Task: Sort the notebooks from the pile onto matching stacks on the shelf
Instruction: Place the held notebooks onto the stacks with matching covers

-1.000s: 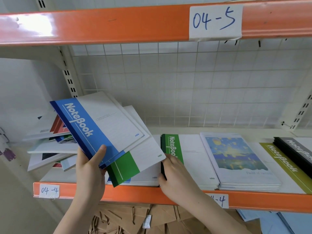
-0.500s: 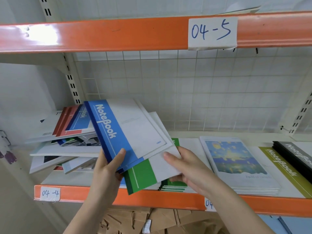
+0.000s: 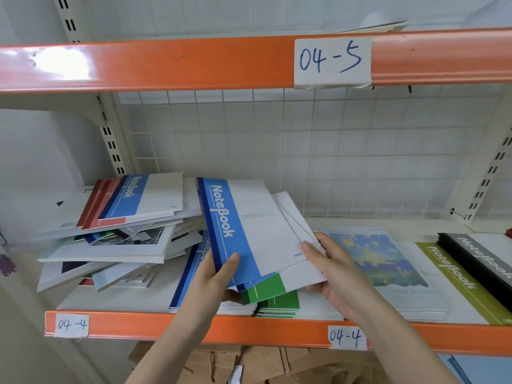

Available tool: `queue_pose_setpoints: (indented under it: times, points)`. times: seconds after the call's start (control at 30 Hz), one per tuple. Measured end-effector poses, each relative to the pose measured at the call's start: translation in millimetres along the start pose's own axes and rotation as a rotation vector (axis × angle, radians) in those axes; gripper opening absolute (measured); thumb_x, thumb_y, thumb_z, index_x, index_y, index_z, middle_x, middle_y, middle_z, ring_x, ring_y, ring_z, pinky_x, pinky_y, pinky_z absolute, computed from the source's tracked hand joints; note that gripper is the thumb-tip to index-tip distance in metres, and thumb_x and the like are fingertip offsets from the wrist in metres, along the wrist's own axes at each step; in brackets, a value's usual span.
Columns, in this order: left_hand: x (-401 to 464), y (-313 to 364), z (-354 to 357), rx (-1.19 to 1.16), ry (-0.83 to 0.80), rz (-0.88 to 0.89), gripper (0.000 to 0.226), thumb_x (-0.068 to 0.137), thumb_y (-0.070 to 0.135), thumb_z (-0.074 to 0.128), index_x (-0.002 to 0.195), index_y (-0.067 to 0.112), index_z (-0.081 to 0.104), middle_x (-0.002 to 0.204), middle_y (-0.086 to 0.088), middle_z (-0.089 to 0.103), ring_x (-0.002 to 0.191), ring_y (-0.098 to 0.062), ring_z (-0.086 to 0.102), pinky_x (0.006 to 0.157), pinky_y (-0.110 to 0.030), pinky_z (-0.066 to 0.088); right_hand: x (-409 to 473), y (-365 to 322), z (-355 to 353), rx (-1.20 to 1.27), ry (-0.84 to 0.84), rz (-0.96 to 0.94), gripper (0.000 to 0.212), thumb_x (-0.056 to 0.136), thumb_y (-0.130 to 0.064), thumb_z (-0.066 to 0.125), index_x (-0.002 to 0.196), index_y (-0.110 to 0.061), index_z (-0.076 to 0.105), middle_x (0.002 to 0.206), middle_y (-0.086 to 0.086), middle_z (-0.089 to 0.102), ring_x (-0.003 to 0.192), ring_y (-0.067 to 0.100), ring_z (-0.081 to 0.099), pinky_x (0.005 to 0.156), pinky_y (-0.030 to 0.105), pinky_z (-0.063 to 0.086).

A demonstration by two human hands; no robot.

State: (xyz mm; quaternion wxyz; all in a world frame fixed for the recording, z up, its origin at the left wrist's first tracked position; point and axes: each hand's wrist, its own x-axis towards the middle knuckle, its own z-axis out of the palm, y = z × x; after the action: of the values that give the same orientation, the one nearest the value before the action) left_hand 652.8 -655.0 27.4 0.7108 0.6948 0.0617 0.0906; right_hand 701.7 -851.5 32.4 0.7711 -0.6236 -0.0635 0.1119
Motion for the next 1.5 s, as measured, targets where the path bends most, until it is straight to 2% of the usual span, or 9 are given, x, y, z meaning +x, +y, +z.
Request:
queue_pose_setpoints:
  times: [0.17,0.3,0.5,0.8,0.97,1.07,1.27,1.4,1.5]
  points:
    - [7.0,3.3,10.8,0.199,-0.031,-0.002,0.009,0.099,0.026,0.047,0.101,0.025,0.056,0.088,0.003,0.067,0.055,-0.002,0.059,0.047,-0.024,0.047,-0.1,1.9,-15.1,-0.001,0.100,-0.056,0.022,0.095,-0.009,0.051,0.114,-0.018,0.059,0.096,0.009,0.069,0.071,0.014,0.067,0.042,0.023,0.046]
    - [16.5,1.4,6.3,0.268,-0.038,-0.001,0.013,0.100,0.020,0.046,0.107,0.014,0.055,0.074,-0.009,0.072,0.052,-0.017,0.058,0.042,-0.024,0.038,1.3,0.1,-26.4,-0.043,0.276,-0.155,0.021,0.096,-0.005,0.048,0.106,-0.021,0.057,0.100,0.008,0.066,0.077,0.020,0.064,0.042,0.023,0.047]
    - [24.9,3.0,-21.8,0.458,0.003,-0.055,0.005,0.096,0.012,0.053,0.101,0.010,0.055,0.062,-0.010,0.070,0.041,-0.013,0.046,0.042,-0.023,0.035,5.5,-11.0,-51.2,-0.182,0.539,-0.293,0.022,0.098,-0.013,0.047,0.117,-0.023,0.046,0.100,-0.006,0.059,0.083,0.011,0.061,0.055,0.037,0.056]
    - [27.5,14.8,-60.0,0.826,0.164,0.025,0.014,0.096,0.014,0.050,0.110,0.017,0.050,0.058,-0.006,0.064,0.033,-0.007,0.048,0.038,-0.019,0.038,20.0,-8.0,-38.5,-0.237,0.441,-0.292,0.019,0.098,-0.010,0.045,0.111,-0.024,0.049,0.099,-0.005,0.062,0.079,0.011,0.063,0.049,0.030,0.054]
    - [28.0,-7.1,-62.8,0.930,0.103,-0.049,0.027,0.096,0.023,0.052,0.122,0.013,0.049,0.082,-0.001,0.063,0.052,-0.010,0.063,0.043,-0.022,0.044,25.4,0.0,-25.8,-0.212,0.390,-0.290,0.020,0.098,-0.009,0.045,0.109,-0.024,0.051,0.098,-0.012,0.063,0.076,0.008,0.064,0.046,0.026,0.051]
    - [24.5,-15.3,-68.9,1.226,0.089,-0.055,0.035,0.098,0.042,0.044,0.123,0.019,0.048,0.083,0.005,0.059,0.071,-0.015,0.064,0.061,-0.029,0.051,28.0,4.0,-23.5,-0.208,0.401,-0.278,0.020,0.098,-0.011,0.046,0.113,-0.023,0.049,0.102,-0.013,0.062,0.082,0.009,0.063,0.050,0.026,0.052]
    - [19.0,-16.7,-70.8,1.753,0.117,-0.067,0.046,0.097,0.061,0.024,0.123,0.034,0.052,0.103,0.010,0.064,0.094,-0.012,0.064,0.053,-0.023,0.032,28.1,8.4,-20.3,-0.153,0.400,-0.265,0.021,0.098,-0.010,0.046,0.115,-0.022,0.049,0.103,-0.012,0.062,0.080,0.011,0.065,0.049,0.027,0.053]
    - [28.6,-20.2,-69.4,1.697,0.115,-0.018,0.047,0.098,0.056,0.029,0.134,0.028,0.041,0.125,0.003,0.054,0.116,-0.018,0.053,0.076,-0.030,0.044,26.6,9.9,-19.1,-0.158,0.392,-0.269,0.021,0.098,-0.011,0.046,0.115,-0.022,0.049,0.104,-0.012,0.061,0.082,0.012,0.065,0.047,0.024,0.051]
    - [48.3,-27.3,-64.8,1.556,0.140,0.054,0.040,0.099,0.046,0.036,0.125,0.016,0.044,0.125,-0.001,0.053,0.113,-0.022,0.055,0.084,-0.034,0.049,25.9,10.6,-18.0,-0.164,0.392,-0.270,0.021,0.098,-0.012,0.046,0.116,-0.022,0.049,0.104,-0.011,0.062,0.082,0.013,0.065,0.049,0.026,0.052]
